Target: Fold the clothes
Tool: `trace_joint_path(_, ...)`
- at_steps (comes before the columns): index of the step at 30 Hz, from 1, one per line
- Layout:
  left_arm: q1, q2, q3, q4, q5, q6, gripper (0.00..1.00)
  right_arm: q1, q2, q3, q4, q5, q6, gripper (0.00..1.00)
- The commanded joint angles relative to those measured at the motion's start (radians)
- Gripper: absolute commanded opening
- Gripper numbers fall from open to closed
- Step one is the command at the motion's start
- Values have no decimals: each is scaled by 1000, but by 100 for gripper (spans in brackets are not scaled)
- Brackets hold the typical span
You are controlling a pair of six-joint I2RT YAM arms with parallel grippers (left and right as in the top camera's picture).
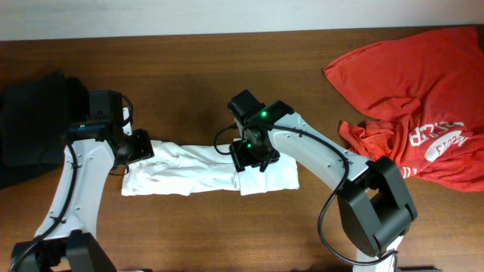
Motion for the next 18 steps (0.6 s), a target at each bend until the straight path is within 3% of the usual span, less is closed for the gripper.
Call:
trace_joint_path(1, 0, -7, 6, -1, -6, -2, 66, 9, -17, 11, 2, -16, 5, 65)
trace_joint_path(4, 0, -7, 6, -2, -7, -1, 73, 3, -18, 13, -41, 105, 6, 65)
trace_joint_path(9, 38, 9, 6, -25, 0, 85, 84, -169, -61, 123, -311, 251, 126, 66)
trace_joint_path(11, 121, 82, 6, 18, 126, 202, 85, -261, -64, 123, -383, 251, 132, 66)
trace_joint_path(14, 164, 215, 6, 79, 169, 304, 86, -280, -64, 123, -397, 251, 132, 66)
trace_joint_path(16, 164, 312, 6, 126, 309, 412, 86, -280, -64, 123, -397, 251, 132, 66)
trace_joint_path(18, 164, 384, 6, 165, 384, 426, 86, -280, -64, 123, -397, 251, 132, 66)
